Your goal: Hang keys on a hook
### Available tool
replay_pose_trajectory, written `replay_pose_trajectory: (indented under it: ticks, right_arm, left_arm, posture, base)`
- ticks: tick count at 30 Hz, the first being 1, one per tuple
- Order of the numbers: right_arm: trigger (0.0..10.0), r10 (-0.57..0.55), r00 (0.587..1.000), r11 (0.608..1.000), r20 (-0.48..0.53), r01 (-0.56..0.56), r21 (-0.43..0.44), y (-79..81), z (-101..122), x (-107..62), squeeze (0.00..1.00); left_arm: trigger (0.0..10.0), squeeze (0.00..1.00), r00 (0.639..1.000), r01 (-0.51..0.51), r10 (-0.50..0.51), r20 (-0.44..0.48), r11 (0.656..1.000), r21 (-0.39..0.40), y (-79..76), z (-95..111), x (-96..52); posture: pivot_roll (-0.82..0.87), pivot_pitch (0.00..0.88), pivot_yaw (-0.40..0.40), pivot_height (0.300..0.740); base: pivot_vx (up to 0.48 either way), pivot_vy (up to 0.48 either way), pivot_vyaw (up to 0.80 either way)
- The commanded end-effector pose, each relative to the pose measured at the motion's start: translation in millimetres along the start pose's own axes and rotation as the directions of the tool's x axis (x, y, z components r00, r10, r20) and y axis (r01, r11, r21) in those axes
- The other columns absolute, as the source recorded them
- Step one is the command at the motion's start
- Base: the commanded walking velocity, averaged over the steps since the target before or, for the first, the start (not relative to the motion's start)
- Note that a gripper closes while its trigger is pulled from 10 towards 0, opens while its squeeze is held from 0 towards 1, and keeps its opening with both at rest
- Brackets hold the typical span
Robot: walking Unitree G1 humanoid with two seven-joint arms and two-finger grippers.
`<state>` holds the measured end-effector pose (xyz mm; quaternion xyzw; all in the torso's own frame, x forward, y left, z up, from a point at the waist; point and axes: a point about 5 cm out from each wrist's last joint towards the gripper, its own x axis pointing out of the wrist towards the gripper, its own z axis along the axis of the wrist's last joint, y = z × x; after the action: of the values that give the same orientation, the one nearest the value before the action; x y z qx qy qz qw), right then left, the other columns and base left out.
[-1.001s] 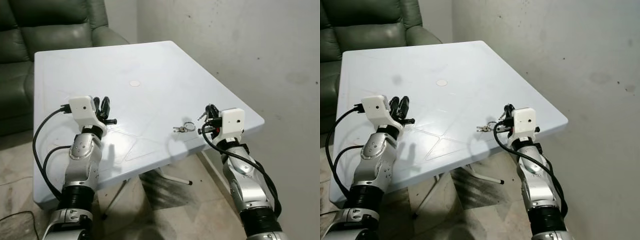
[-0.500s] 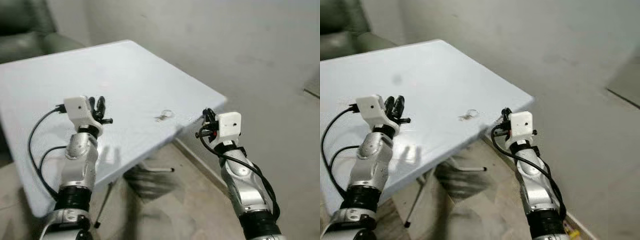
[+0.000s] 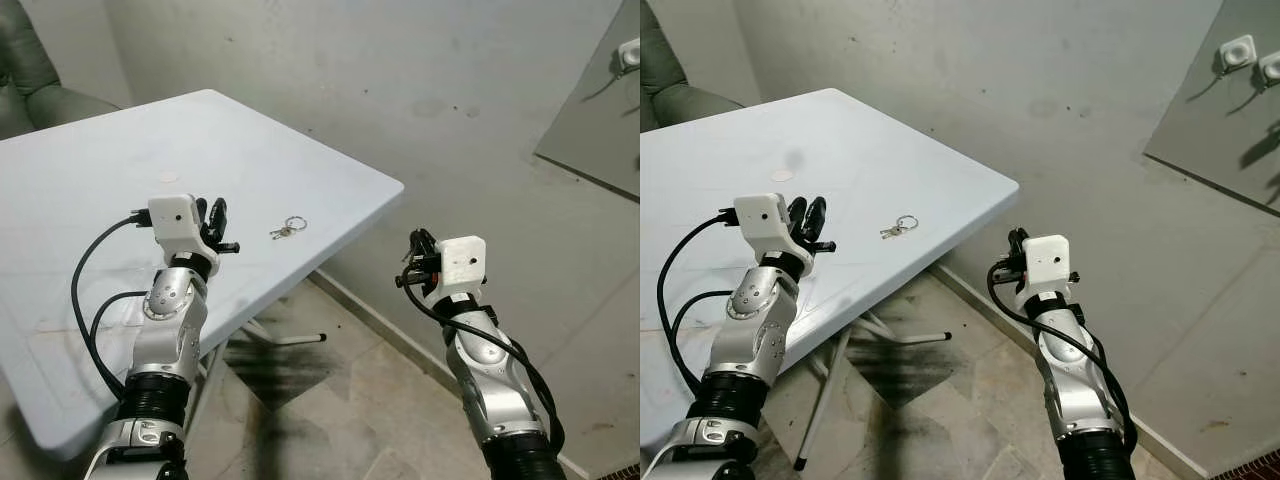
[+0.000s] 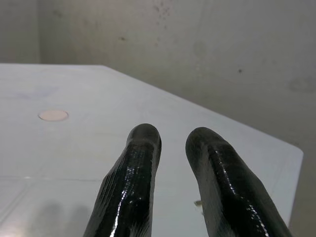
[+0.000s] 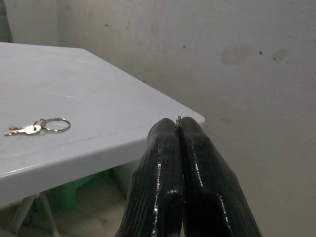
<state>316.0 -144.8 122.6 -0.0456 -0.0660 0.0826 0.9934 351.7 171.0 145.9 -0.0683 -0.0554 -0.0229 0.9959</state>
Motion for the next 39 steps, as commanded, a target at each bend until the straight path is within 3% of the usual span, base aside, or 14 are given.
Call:
replay_pose_trajectory:
  ticks: [1,7,32,39]
  right_arm:
    - [10.0,-0.009,1.000,1.000,0.019,0.009,-0.008,-2.0,5.6,0.6,0.00]
    - [10.0,-0.006,1.000,1.000,0.018,0.006,-0.009,-1.6,5.6,1.1,0.00]
    - [10.0,-0.017,1.000,0.999,0.012,0.018,-0.032,-1.3,3.2,-2.5,0.00]
    - [10.0,-0.002,1.000,1.000,0.005,0.002,-0.030,1.9,2.1,-3.1,0.00]
  left_arm:
    - [10.0,0.00,1.000,0.011,-0.011,-0.011,1.000,0.008,-1.0,-0.2,0.6]
    - [10.0,0.00,1.000,0.018,-0.018,-0.006,1.000,0.009,-1.4,0.8,1.0]
    - [10.0,0.00,0.999,0.047,-0.046,-0.020,0.999,0.027,-8.3,-1.8,0.2]
    - [10.0,0.00,0.998,0.049,-0.049,-0.031,0.999,0.009,-7.8,-2.8,0.0]
  posture:
    - [-0.08,0.000,-0.038,0.740]
    - [-0.07,0.000,-0.039,0.740]
    - [-0.08,0.000,-0.034,0.740]
    - [-0.08,0.000,-0.034,0.740]
  base:
    - [0.000,0.000,-0.67]
    - [0.320,0.000,-0.67]
    - [0.000,0.000,-0.67]
    - [0.000,0.000,0.00]
